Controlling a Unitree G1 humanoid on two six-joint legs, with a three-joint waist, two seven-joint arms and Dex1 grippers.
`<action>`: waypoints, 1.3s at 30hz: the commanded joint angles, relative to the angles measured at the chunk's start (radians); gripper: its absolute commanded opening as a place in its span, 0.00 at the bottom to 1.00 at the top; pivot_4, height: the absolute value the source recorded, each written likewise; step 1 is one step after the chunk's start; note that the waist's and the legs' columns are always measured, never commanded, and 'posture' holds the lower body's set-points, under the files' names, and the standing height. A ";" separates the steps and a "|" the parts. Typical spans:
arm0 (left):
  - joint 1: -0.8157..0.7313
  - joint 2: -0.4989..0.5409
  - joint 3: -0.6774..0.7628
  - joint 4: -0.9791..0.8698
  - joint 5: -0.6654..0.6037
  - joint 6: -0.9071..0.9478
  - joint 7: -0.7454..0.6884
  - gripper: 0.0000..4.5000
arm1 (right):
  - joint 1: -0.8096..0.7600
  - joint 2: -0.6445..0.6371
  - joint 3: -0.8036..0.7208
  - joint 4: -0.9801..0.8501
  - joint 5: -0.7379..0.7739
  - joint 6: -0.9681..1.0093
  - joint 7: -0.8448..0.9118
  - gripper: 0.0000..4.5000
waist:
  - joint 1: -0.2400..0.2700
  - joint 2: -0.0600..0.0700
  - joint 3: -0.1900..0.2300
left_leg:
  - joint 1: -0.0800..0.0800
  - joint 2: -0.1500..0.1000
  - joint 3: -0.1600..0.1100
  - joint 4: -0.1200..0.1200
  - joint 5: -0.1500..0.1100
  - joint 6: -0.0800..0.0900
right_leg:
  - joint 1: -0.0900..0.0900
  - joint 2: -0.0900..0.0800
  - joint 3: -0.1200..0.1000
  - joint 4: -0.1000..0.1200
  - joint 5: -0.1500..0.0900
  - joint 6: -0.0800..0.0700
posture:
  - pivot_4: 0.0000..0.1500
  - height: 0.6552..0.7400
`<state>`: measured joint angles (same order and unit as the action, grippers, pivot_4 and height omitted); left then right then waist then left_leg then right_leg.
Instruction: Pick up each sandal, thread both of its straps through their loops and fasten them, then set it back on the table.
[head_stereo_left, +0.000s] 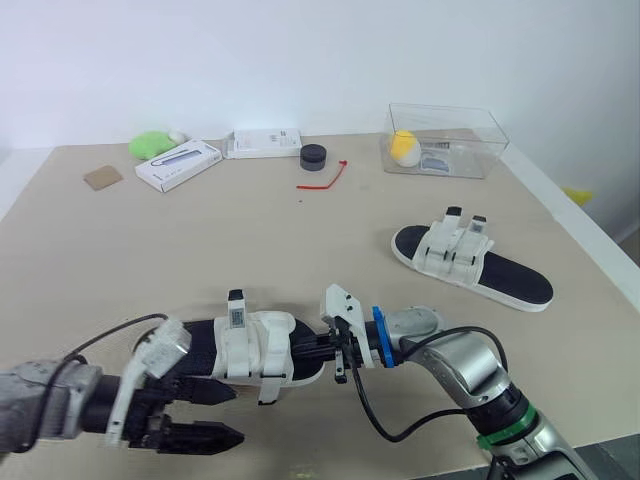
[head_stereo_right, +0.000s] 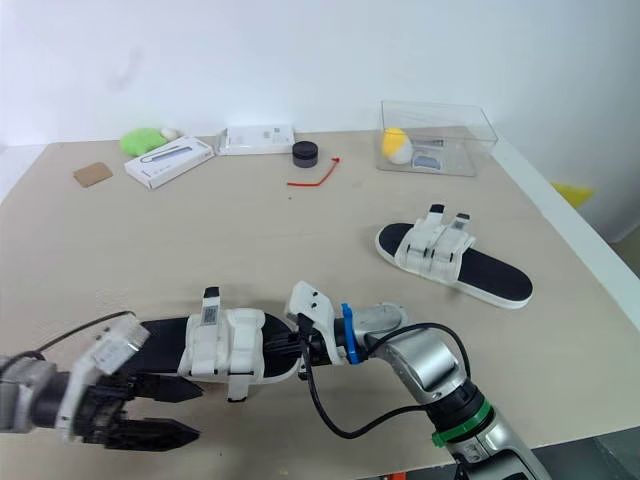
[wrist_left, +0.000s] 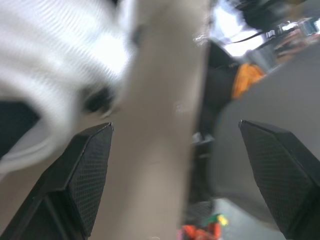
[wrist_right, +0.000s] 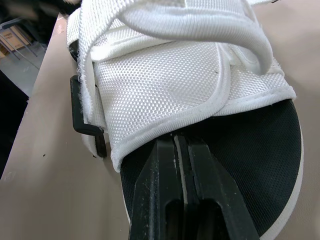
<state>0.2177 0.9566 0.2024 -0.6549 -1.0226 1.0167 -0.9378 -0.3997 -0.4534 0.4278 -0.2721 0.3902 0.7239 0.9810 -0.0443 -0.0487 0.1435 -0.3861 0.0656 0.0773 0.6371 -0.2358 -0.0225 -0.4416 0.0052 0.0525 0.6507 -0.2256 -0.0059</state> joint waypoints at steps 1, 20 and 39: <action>-0.024 -0.044 -0.047 -0.008 0.058 -0.072 0.031 0.92 | 0.008 -0.011 0.018 0.003 -0.002 0.020 0.006 0.00 | 0.000 -0.002 -0.001 | -0.001 0.000 0.000 0.000 0.000 0.000 | 0.000 0.000 0.000 0.000 0.000 0.000 | 1.00 1.00; -0.002 -0.099 -0.187 0.015 0.118 -0.087 0.037 0.01 | 0.009 -0.011 0.016 -0.005 -0.001 0.028 -0.002 0.00 | -0.001 -0.001 -0.001 | 0.000 0.000 0.000 0.001 0.000 0.000 | 0.001 0.000 0.000 0.000 0.000 0.001 | 1.00 1.00; 0.078 -0.059 -0.116 -0.036 0.238 -0.287 -0.009 0.58 | 0.002 -0.010 0.024 -0.004 0.004 0.029 0.006 0.00 | -0.002 -0.001 -0.001 | 0.000 0.001 0.000 0.000 -0.001 0.001 | 0.000 0.001 0.000 0.000 0.000 0.000 | 1.00 1.00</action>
<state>0.2638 0.8796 0.0471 -0.6464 -0.8017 0.7719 -0.9208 -0.4032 -0.4557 0.4318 -0.2748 0.3983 0.7357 0.9843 -0.0460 -0.0500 0.1429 -0.3864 0.0663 0.0771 0.6375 -0.2366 -0.0216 -0.4414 0.0057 0.0523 0.6507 -0.2259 -0.0056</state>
